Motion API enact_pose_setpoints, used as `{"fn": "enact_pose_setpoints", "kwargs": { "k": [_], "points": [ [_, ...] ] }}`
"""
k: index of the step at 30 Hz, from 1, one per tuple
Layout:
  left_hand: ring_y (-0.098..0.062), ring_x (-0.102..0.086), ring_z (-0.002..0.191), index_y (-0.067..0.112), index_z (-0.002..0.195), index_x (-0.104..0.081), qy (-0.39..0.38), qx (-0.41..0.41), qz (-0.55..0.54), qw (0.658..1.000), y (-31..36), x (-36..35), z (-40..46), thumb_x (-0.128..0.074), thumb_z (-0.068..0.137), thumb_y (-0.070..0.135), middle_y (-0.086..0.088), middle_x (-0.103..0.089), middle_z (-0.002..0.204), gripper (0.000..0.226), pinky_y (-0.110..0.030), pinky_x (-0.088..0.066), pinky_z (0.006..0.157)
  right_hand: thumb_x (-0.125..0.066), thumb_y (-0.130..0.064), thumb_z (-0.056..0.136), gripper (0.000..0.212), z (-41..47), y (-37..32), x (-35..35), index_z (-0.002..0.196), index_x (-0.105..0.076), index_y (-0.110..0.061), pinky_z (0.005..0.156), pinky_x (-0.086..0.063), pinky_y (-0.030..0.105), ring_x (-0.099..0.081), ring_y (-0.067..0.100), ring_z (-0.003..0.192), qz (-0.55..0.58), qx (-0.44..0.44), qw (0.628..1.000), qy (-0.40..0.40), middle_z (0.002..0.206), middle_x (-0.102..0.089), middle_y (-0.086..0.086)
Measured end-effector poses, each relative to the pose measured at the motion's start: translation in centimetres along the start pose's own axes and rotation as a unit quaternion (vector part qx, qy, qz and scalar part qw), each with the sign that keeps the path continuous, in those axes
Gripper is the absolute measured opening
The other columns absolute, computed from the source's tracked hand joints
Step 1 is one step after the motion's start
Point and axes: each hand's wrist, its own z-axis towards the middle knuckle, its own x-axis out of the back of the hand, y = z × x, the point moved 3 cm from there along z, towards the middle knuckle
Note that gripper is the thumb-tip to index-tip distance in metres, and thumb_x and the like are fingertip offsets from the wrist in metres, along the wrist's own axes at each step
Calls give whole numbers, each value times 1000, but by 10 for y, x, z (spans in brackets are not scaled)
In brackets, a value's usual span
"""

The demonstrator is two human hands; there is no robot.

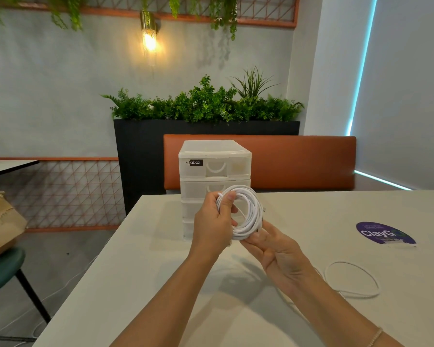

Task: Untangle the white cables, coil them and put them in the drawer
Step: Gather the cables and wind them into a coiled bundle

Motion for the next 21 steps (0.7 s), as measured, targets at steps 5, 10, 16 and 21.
{"fn": "enact_pose_setpoints", "kwargs": {
  "k": [5, 10, 16, 21],
  "points": [
    [-4, -56, 56, 25, 92, -49, -14, 5, 12, 1000, -1, -4, -2, -41, 96, 40, 12, -60, 73, 17, -14, -46, 46, -72, 0, 53, 77, -1, 0, -3, 127, -50, -1, 81, -57, 34, -68, 33, 96, -28, 30, 999, 28, 104, -70, 18],
    [5, -55, 50, 32, 84, -46, -25, -2, 25, 999, -4, -7, -3, -42, 96, 40, 11, -60, 73, 15, -18, -48, 51, -66, 5, 56, 68, 1, 4, -8, 123, -55, 5, 79, -58, 33, -70, 30, 92, -3, 22, 1000, 17, 116, -63, 26],
    [5, -55, 48, 26, 94, -51, -42, 17, 22, 999, -3, -7, -1, -42, 95, 40, 13, -60, 73, 17, -12, -46, 46, -65, 7, 64, 52, 1, -2, -8, 116, -60, 1, 80, -58, 33, -68, 30, 98, -59, 3, 998, -33, 113, -66, 19],
    [-2, -57, 49, 25, 90, -52, -56, 25, 14, 998, 0, -7, -4, -42, 95, 40, 13, -60, 70, 19, -18, -48, 45, -54, 19, 74, 47, 1, -7, -5, 116, -58, -1, 73, -58, 30, -70, 27, 90, -102, -11, 993, -58, 101, -71, 13]
  ]
}}
